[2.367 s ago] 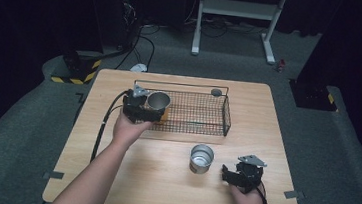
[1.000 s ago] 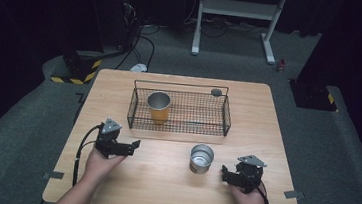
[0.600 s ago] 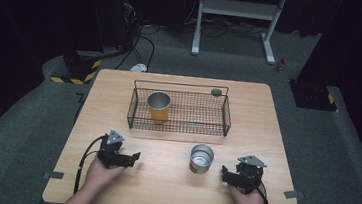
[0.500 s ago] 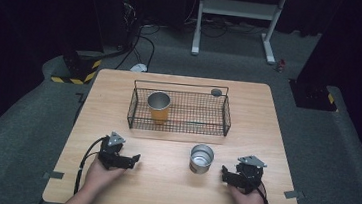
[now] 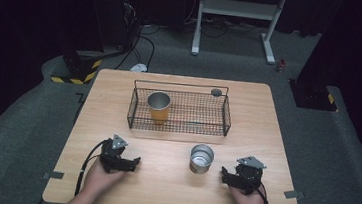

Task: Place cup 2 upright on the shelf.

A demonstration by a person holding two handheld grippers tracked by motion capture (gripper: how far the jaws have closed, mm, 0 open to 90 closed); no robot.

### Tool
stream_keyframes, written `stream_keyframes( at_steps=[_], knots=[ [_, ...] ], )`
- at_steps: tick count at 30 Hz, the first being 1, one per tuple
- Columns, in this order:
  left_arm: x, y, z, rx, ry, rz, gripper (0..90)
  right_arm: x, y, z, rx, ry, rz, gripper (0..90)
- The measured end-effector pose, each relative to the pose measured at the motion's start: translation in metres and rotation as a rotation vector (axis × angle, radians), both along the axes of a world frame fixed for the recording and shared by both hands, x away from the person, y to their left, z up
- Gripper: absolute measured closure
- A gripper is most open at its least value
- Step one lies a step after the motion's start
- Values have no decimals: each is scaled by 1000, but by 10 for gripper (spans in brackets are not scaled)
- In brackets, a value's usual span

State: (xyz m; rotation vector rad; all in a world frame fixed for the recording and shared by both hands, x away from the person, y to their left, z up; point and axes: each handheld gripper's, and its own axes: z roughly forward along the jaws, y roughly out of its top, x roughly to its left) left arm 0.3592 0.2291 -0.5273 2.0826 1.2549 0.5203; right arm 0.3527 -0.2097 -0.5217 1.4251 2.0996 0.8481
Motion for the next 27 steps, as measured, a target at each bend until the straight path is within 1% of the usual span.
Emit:
stream_keyframes(
  at_steps=[2, 3, 4, 7, 8, 10, 11, 14, 18, 19, 22, 24, 25, 26, 27],
  knots=[
    [-1, 0, -1, -5, -4, 8, 52, -3, 2, 2, -2, -8, 10, 119],
    [-1, 1, -1, -7, -15, 8, 51, -4, 2, 4, -3, -15, 16, 119],
    [-2, 1, -2, -15, -29, 23, 57, -7, 5, 7, -1, -27, 27, 119],
    [-2, 1, -3, -15, -27, 27, 57, -10, 7, 11, 1, -40, 39, 119],
    [-2, 1, -3, -15, -27, 29, 54, -14, 9, 14, 12, -50, 65, 118],
    [-2, 1, -3, -15, -27, 28, 54, -16, 10, 15, 14, -54, 74, 118],
    [-2, 1, -3, -13, -26, 26, 55, -18, 11, 17, 21, -58, 75, 118],
    [-2, 1, -2, -13, -26, 29, 54, -23, 12, 20, 49, -73, 109, 118],
    [-3, 0, -3, -16, -26, 35, 53, -26, 16, 23, 78, -78, 141, 118],
    [-3, 0, -3, -16, -26, 35, 51, -27, 20, 24, 88, -81, 166, 113],
    [-3, -1, -3, -16, -24, 37, 51, -28, 24, 24, 91, -81, 178, 106],
    [-3, -1, -3, -16, -25, 41, 50, -28, 27, 24, 104, -79, 185, 100],
    [-2, -2, -3, -15, -25, 45, 49, -28, 29, 24, 103, -84, 196, 98],
    [-2, -2, -3, -15, -24, 48, 41, -27, 35, 24, 106, -86, 214, 94],
    [-2, -2, -3, -14, -21, 50, 41, -27, 35, 24, 106, -86, 214, 94]
  ],
)
